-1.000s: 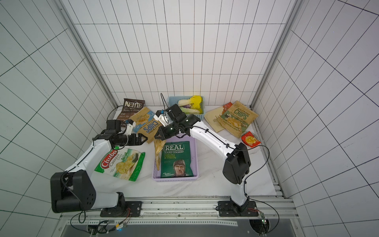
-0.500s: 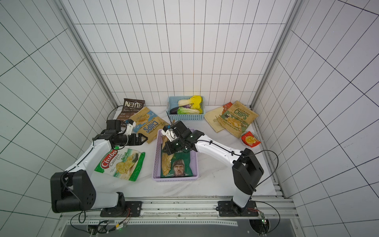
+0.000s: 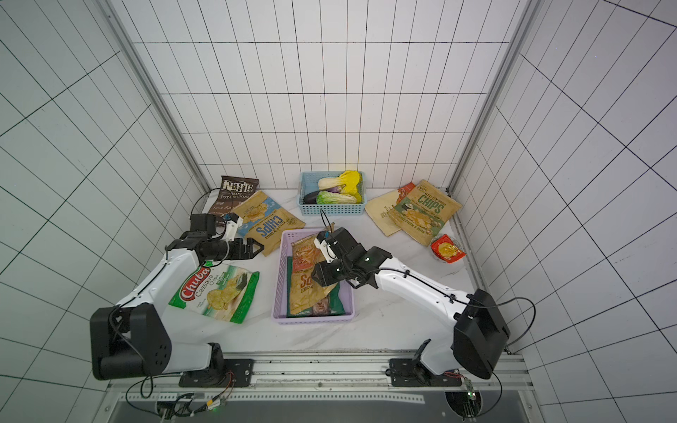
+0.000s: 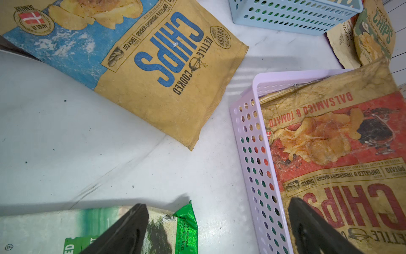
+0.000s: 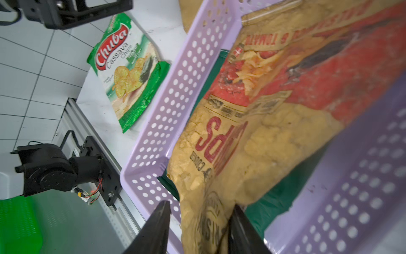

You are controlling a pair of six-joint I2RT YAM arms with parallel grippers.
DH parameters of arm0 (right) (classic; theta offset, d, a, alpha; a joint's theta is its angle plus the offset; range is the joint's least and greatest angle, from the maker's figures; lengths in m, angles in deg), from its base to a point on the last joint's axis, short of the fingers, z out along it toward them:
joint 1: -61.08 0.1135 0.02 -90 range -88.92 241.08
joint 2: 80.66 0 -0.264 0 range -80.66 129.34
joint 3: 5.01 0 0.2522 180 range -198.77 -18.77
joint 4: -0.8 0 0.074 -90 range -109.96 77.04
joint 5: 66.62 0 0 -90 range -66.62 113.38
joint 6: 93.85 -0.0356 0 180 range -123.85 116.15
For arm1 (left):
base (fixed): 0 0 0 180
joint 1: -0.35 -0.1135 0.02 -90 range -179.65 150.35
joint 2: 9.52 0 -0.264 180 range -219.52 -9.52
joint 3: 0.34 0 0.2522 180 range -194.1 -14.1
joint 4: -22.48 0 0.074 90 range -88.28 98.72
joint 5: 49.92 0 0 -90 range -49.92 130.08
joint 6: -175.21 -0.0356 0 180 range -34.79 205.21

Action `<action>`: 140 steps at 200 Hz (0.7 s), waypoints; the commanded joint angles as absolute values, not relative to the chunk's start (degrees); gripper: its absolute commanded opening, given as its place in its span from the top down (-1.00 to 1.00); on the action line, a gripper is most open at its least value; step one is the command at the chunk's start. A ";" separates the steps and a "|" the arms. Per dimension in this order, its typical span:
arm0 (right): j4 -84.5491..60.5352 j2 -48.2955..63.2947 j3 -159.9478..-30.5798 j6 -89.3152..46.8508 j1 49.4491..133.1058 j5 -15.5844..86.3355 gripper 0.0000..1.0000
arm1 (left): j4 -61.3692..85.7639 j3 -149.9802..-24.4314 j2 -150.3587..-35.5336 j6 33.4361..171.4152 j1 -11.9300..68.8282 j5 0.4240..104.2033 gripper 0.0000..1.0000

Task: Put the potato chips into the basket
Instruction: Place the potato chip in the basket.

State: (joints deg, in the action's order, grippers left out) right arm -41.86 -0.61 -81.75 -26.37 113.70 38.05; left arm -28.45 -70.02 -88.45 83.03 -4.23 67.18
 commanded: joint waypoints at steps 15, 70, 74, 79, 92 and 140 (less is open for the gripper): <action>-54.12 -6.58 -80.95 -23.89 111.02 27.17 0.05 | -28.46 -71.69 -88.44 82.83 -4.40 68.20 -0.95; -53.72 -3.71 -84.59 -24.52 110.47 32.85 0.06 | -28.54 -71.76 -88.44 82.83 -4.41 68.21 -0.95; -52.95 -2.90 -84.83 -24.68 110.81 33.45 0.07 | -28.55 -71.76 -88.44 82.79 -4.40 68.21 -0.95; -52.07 -1.96 -84.98 -25.02 111.25 33.99 0.10 | -28.55 -71.77 -88.44 82.80 -4.40 68.22 -0.95; -50.31 0.61 -85.68 -25.59 112.15 35.33 0.18 | -28.55 -71.77 -88.44 82.75 -4.40 68.17 -0.95; -52.15 9.42 -87.11 -26.22 113.34 32.68 0.15 | -28.55 -71.76 -88.75 82.75 -4.44 68.12 -0.95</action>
